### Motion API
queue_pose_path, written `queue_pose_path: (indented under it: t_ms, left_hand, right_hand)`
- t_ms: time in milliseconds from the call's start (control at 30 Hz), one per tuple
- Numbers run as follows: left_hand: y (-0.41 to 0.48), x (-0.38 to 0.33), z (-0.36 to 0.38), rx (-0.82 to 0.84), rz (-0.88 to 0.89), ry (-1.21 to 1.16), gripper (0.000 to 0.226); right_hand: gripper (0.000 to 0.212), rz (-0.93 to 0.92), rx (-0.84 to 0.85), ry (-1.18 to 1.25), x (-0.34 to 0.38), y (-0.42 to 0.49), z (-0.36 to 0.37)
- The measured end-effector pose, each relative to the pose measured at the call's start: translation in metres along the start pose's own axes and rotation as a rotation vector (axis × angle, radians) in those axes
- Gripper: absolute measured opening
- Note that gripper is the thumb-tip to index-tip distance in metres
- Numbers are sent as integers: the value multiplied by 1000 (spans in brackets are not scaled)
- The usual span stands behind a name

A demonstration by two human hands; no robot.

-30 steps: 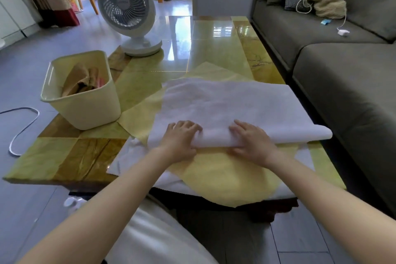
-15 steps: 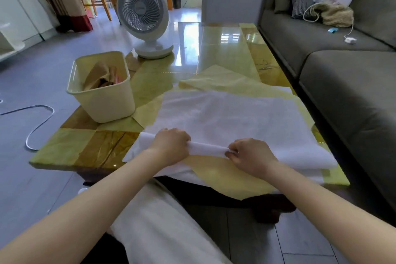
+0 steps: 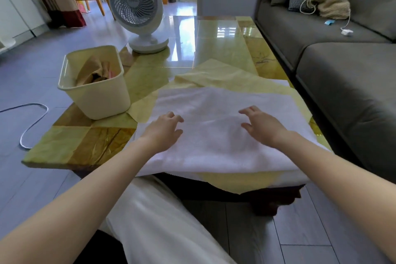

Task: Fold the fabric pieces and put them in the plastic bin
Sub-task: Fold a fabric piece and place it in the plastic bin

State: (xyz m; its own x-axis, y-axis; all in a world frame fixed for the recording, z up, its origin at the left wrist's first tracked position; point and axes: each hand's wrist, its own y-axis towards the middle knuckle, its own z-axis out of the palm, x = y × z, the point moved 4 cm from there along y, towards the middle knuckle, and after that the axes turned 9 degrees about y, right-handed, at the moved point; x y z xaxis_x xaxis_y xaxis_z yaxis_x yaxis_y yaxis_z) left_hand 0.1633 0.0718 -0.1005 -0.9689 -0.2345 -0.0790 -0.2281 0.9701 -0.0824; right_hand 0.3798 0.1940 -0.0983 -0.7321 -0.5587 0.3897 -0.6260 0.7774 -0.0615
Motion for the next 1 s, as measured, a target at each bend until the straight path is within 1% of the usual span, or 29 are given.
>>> queue_pose_path:
  t_ms: [133,200,233,300,367,400,467,533,567,600,633,667,700,767,833,900,1000]
  left_hand:
    - [23,9,15,66,-71,17,49]
    - [29,13,22,100,-105,3,50]
    - [30,14,23,109,-119,-13,47]
    - [32,16,23,106,-127,-31,33]
    - [38,18,20,77,-121,-13,18]
    - [41,19,18,52,-124,-13,16]
    - [49,19,13,38,-123,-26,20]
    - [56,15,15,135,-112,-43,38]
    - [58,13,17,191,-123,-54,44]
    - [62,12,18,215,-134,-65,42]
    - [64,11,18,197,-139,-84,33]
    - [68,10,15,147,-140,-108,20]
    - [73,10,9,85,-137,-130,13]
    - [86,11,-4,-19,-154,-152,16]
    - [100,12,-14,-86,-175,-171,14]
    - [116,17,-17,-119,-210,-191,17]
    - [139,22,-14,-126,-244,-184,19]
  right_hand:
    - [47,80,44,-20,-18,24,1]
    - [45,114,87,-29,-24,33,5]
    - [43,124,104,-39,-26,36,7]
    - [38,128,95,-48,-28,40,8]
    - [31,100,26,-33,-29,41,4]
    - [28,80,-15,-23,-29,42,0]
    - [26,52,-79,-9,-30,43,-11]
    - [25,54,-114,-4,-34,47,-22]
    - [25,64,-123,1,-37,49,-26]
    - [25,76,-129,5,-40,52,-30]
    - [24,85,-136,5,-42,54,-32]
    - [24,94,-146,3,-44,56,-34]
    - [24,102,-163,2,-47,59,-36]
    - [23,126,-202,-7,-51,67,-39]
    - [21,150,-234,-23,-53,75,-42]
    - [20,172,-253,-34,-54,87,-44]
    - [19,209,-262,-43,-54,105,-43]
